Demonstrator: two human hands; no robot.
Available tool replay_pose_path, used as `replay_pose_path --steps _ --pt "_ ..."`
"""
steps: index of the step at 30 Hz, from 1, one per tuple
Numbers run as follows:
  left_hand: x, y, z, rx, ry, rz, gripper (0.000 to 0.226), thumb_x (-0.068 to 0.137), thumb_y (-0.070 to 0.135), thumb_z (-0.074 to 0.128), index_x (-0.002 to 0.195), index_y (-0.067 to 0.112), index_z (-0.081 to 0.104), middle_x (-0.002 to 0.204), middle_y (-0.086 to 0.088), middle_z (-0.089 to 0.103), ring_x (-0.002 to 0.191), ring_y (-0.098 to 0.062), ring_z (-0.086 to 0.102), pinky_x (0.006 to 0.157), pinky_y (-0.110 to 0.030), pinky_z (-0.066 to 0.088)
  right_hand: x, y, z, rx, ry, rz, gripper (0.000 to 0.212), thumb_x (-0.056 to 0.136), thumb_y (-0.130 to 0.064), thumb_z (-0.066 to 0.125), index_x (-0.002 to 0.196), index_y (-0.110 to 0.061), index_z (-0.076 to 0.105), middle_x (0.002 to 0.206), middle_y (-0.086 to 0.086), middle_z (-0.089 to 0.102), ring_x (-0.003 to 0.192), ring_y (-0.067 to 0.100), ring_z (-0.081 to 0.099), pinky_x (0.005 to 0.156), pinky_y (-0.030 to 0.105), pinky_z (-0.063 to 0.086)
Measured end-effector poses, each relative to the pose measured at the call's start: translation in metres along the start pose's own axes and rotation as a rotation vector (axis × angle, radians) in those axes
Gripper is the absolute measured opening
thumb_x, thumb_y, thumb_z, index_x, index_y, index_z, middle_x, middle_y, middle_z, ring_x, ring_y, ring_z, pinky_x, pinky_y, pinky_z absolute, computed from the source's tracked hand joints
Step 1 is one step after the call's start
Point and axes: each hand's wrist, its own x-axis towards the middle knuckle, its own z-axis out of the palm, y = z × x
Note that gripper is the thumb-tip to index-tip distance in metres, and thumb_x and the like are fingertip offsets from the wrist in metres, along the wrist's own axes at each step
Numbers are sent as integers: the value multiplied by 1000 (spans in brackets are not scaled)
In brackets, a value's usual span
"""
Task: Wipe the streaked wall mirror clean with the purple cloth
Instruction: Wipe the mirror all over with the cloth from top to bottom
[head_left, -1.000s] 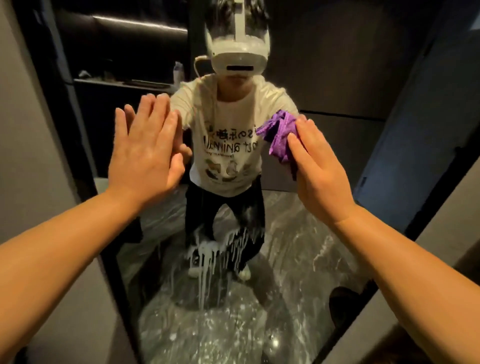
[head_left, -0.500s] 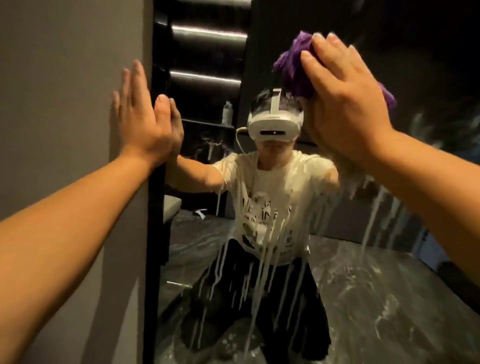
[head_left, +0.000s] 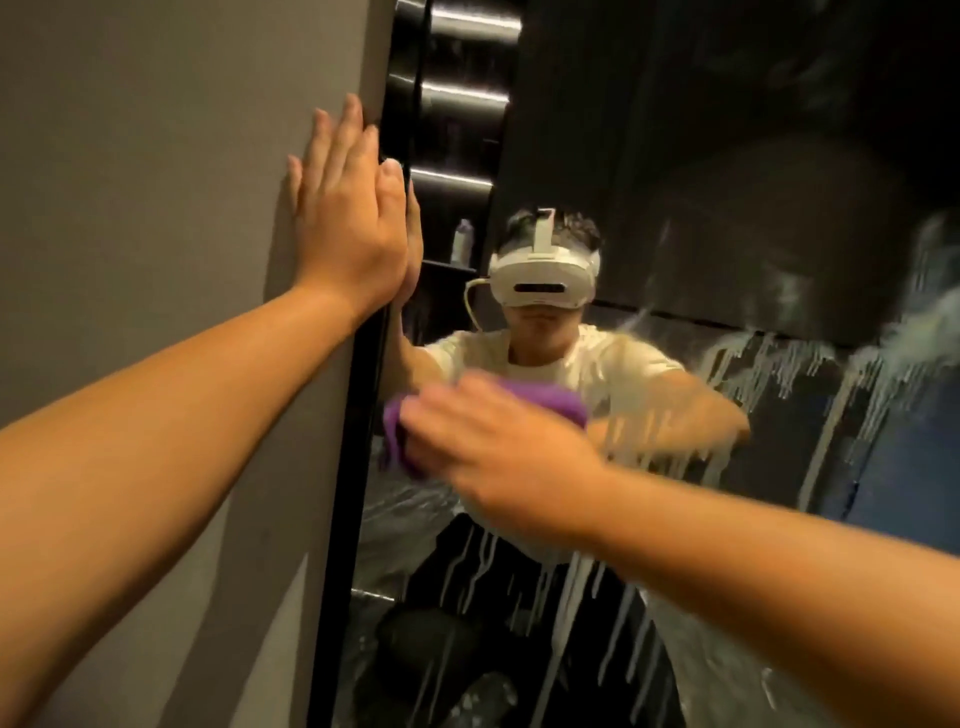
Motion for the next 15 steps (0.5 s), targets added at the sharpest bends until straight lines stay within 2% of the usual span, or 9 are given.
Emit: replay_pose_path --steps 2,3,5,6,8,9,12,15 --pt "0 0 0 10 -7 -5 55 102 32 21 151 10 29 163 -3 15 151 -20 4 122 -46 3 -30 -57 38 26 -139 -102 37 98 -27 52 133 -18 60 151 8 42 141 28 35 122 45 7" --pt "0 1 1 14 -10 -4 56 101 33 21 151 10 29 163 -3 15 151 -21 4 122 -46 3 -43 -76 52 62 -161 -94 37 100 -29 51 135 -18 58 149 3 46 139 23 38 123 41 9" --pt "-1 1 2 25 -5 6 57 100 34 21 151 9 29 163 -5 16 151 -22 5 122 -47 2 -57 -91 58 212 -152 -48 35 102 -30 50 134 -20 59 144 -2 52 136 18 43 118 38 27" --pt "-1 1 2 30 0 9 58 100 35 22 151 9 30 163 -5 16 151 -22 5 122 -47 2 -59 -86 52 266 -104 -51 33 102 -26 51 132 -18 61 142 0 54 134 20 46 113 40 35" --pt "-1 1 3 36 1 12 58 99 36 22 150 9 30 163 -5 16 151 -22 5 121 -47 1 -55 -53 24 293 31 -31 39 94 -14 63 133 -13 59 141 8 54 132 28 49 108 47 42" --pt "0 0 3 37 3 12 58 99 36 22 150 9 31 163 -5 16 151 -22 5 121 -47 1 -47 -22 5 231 129 24 45 90 -8 66 134 -11 57 142 11 53 133 31 48 107 50 43" --pt "1 -1 4 33 12 16 58 99 35 23 150 9 32 162 -5 17 151 -23 7 121 -46 0 -25 85 -49 -76 384 349 39 94 -7 59 132 -3 55 139 22 52 128 40 50 106 52 44" --pt "2 -3 6 36 9 11 57 99 34 23 150 10 31 162 -5 17 151 -23 7 121 -45 0 -13 150 -66 -233 397 621 45 92 -7 60 136 -5 51 142 22 49 131 41 46 112 47 37"
